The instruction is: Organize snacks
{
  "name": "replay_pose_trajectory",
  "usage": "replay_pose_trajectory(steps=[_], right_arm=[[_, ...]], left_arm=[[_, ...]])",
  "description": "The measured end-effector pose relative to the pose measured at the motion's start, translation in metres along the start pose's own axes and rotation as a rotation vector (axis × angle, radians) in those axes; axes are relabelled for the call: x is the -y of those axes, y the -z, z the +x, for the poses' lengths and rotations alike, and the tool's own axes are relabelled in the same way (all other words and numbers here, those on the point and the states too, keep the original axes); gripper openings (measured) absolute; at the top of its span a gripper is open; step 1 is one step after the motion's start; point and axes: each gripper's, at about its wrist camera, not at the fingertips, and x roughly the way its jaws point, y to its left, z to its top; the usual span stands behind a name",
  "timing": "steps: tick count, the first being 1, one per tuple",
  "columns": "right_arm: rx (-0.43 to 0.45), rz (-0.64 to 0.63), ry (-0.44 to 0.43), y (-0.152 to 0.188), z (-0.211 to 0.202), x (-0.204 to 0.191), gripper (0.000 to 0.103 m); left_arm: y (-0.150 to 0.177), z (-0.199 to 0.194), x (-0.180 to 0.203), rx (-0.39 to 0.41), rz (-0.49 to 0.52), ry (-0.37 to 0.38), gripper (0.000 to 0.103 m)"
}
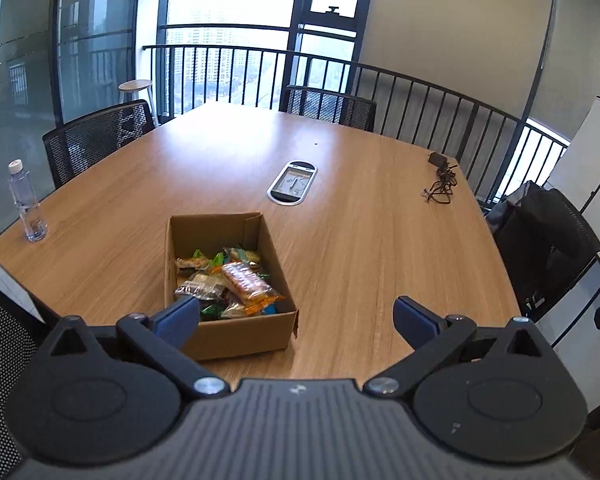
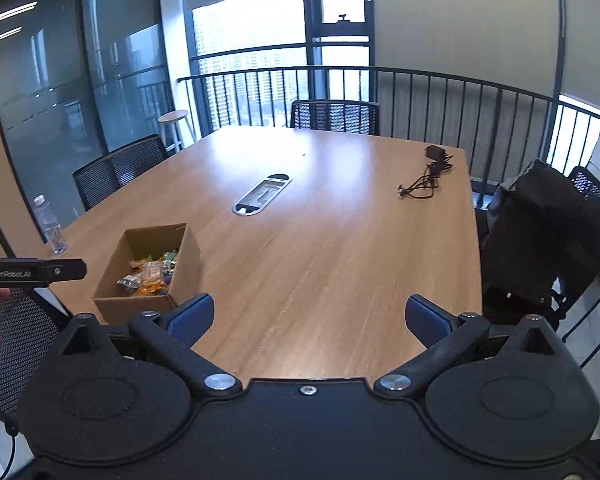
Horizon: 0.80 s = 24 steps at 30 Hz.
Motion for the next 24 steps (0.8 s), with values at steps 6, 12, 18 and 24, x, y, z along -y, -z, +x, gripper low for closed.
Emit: replay_pose_trajectory(steps=[6,12,18,24], right_arm=[[-0.021,0.015,-0.017,0.008,0.002,-0.005,0.103],[-0.028,0.013,-0.03,0.011,0.002,-0.007,0.103],[-0.028,0.02,-0.036,0.013,0.0,-0.006,0.103],[-0.032,0.023,-0.037,0.012,-0.002,-0.004,0.103]], left_arm=[[0.008,-0.004,-0.005,-0.009,0.005,-0.026,0.103],[0.011,-0.006,-0.003,-0.009,0.012,-0.037,0.103],[0.011,-0.008,0.001,-0.011,0.018,-0.034,0.103],[0.011,-0.01,0.005,-0.012,0.026,-0.031,0.103]])
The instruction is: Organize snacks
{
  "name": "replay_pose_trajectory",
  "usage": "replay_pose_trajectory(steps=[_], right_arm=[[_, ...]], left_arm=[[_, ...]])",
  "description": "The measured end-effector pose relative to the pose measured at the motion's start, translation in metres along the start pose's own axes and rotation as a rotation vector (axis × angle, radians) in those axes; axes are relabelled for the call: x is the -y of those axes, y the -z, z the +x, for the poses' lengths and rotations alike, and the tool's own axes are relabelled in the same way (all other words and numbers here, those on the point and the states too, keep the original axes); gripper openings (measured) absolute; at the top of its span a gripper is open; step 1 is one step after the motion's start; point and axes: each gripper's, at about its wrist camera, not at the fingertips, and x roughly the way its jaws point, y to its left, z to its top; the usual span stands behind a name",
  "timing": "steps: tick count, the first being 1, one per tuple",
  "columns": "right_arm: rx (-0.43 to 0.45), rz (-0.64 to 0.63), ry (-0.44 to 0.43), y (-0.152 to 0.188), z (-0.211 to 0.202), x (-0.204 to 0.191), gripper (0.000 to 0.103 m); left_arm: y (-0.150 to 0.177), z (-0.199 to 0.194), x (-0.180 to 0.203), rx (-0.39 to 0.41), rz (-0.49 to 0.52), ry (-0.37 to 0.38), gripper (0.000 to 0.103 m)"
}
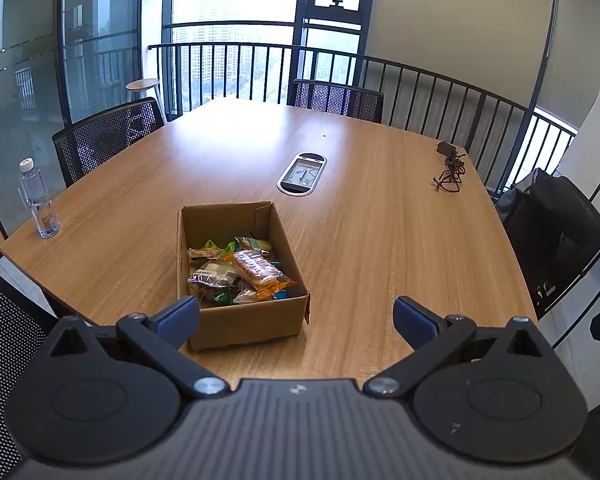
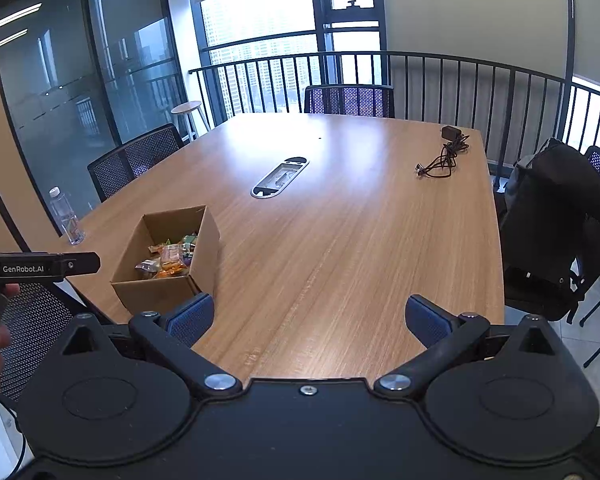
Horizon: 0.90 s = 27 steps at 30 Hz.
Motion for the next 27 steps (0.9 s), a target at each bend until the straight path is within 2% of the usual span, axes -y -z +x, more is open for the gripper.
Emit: replay_pose_trajectory(steps=[13,17,27], right_arm=[[-0.004,-0.002,-0.011,-0.001,0.0,0.003,0.103],[-0.032,0.016,-0.053,-0.004,-0.004,0.01,0.103],[-0.026,-0.043,-0.07,-0.012,-0.021,0.005,0.103]], left_arm=[[-0.002,0.001,0.002,-0.009,0.01,0.004,0.103],[-0.004,-0.003,0.005,-0.005,0.013,0.005,0.103],[-0.002,-0.009,0.012,0.004,0.029,0.022,0.103]])
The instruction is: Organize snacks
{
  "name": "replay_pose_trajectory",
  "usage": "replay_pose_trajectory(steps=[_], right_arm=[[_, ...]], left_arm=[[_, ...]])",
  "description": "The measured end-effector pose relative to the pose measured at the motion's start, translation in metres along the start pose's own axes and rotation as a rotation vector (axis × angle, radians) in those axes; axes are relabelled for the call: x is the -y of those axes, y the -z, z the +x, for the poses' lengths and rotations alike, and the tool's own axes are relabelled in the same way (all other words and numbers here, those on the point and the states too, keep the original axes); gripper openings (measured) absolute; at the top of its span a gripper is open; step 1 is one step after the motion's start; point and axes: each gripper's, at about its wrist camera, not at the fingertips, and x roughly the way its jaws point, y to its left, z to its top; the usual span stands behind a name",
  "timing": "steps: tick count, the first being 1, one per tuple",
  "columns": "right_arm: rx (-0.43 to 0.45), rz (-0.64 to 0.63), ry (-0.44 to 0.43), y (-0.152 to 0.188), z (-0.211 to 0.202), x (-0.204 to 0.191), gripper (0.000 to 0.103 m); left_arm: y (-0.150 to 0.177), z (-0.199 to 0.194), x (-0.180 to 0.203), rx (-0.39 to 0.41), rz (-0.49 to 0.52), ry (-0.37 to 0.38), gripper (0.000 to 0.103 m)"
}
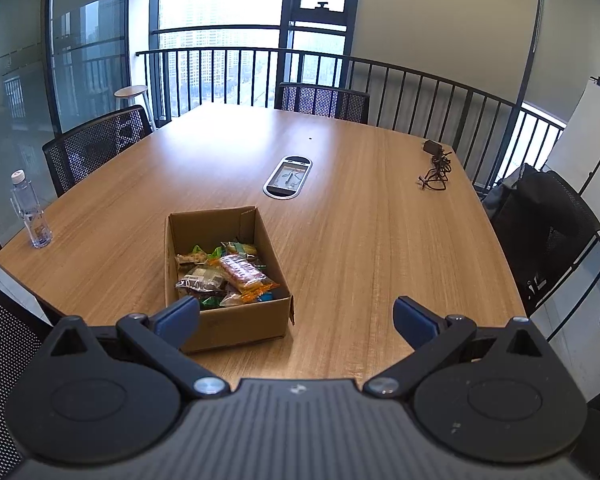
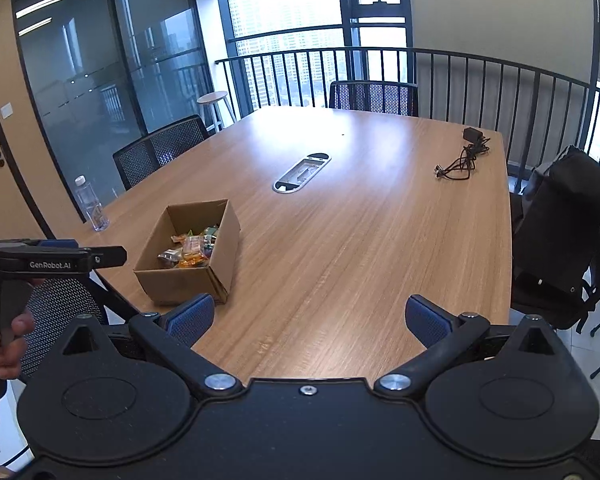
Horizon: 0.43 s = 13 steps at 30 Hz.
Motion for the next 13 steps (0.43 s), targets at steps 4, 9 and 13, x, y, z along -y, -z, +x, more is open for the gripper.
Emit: replay_pose_trajectory(steps=[4,9,13], right_arm=[[0.005,0.008,-0.004,0.0014,-0.0028,0.001,0.103],[0.009,0.008,-0.002,0.0033,-0.0049,0.0016,0.103],[0.011,0.013,0.001,0.0033,-0.0053,0.0028,0.103]], left_arm=[[0.0018,-0.0017,0.001,0.001,0.004,0.002,0.103],[0.0035,-0.0039,0.0008,0.006,0.0,0.001,0.103],[0.0041,-0.0046,-0.0002,0.009,-0.002,0.007,0.103]])
